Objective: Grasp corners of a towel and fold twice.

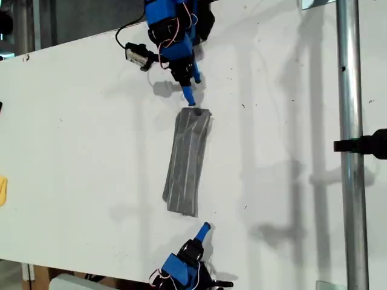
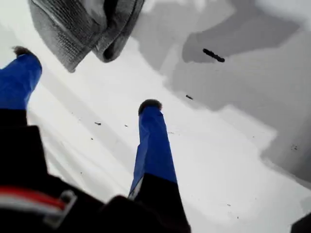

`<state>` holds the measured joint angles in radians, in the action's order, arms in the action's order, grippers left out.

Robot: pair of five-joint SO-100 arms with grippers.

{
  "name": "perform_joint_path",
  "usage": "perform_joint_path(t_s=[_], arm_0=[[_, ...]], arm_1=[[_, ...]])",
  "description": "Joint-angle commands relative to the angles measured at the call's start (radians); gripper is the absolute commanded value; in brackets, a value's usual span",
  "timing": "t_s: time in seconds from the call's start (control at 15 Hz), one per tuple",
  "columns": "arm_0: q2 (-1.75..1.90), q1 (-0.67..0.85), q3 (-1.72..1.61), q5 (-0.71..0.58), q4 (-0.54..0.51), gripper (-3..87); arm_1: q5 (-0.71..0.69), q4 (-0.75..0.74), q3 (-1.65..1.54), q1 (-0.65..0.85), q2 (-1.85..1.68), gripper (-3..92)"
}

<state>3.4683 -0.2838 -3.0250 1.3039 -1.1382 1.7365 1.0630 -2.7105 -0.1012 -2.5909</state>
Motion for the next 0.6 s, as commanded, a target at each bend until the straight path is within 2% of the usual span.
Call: perform_joint_path(t_s=[0.0,0.2,0.4,0.53], arm_0=[[0.006,0.023,0.028,0.011,-0.006,-2.6],[0.006,0.017,0.031,0.026,-0.012,-2.6],[0.006,0.005,0.031,0.055,-0.046,-2.6],[0.006,0.005,0.031,0.06,-0.048,-2.6]], arm_1=[[-0.051,-0.091,0.238,0.029,0.382,41.7],[-0.077,-0.287,0.368,0.051,0.701,42.7],[-0.028,-0.446,0.377,0.058,0.818,41.1],[-0.02,-0.638,0.377,0.064,0.931,38.7]])
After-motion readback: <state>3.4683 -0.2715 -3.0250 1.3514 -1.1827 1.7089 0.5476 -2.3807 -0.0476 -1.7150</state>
